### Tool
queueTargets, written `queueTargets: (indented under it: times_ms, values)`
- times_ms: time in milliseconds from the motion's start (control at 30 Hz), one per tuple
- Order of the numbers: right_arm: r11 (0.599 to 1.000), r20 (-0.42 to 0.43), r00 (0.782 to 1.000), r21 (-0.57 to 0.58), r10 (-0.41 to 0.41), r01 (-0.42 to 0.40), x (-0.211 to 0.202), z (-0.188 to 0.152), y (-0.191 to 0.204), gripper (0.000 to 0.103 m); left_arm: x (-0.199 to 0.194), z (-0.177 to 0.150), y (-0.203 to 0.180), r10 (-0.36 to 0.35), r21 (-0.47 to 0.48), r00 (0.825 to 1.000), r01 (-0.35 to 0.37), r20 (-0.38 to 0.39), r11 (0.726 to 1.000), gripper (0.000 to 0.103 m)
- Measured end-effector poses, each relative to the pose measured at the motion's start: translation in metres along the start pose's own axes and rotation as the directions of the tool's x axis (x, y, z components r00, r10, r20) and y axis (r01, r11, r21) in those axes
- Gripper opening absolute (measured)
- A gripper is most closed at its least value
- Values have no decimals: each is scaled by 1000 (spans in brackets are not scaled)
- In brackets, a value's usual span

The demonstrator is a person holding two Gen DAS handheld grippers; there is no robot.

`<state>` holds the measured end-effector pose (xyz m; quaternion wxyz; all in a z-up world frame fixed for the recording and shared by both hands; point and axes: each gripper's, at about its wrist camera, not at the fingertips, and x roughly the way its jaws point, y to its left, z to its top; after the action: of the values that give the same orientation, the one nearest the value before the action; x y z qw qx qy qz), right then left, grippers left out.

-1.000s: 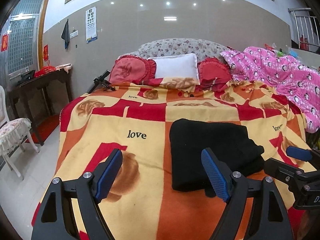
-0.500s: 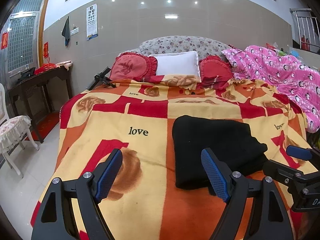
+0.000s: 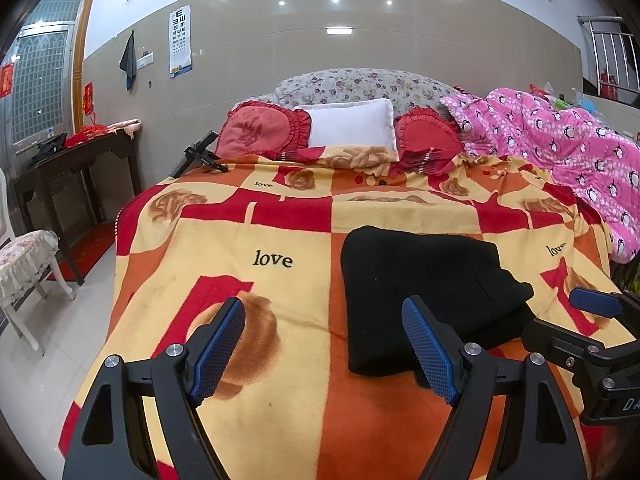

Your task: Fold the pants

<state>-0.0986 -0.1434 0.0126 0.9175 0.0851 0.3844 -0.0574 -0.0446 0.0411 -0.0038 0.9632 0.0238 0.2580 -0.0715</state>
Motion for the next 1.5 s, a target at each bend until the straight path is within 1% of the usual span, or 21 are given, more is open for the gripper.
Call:
queueTargets:
  times_ms: [433,933,1500]
  values:
    - [1000,-15,1000,-16,-3,2,5,2,2,102,2,-3,-2,-4,4,1000,4,-4,1000,81]
    - [999,-34,999,-44,-7,6,13,8,7,102,9,-1,0,-18,-14,999,17,-29,1000,81]
    - [999,-51,999,-51,-7,5,19,6,8,102,7,-2,1,-20,-23,1000,20,-23,1000,81]
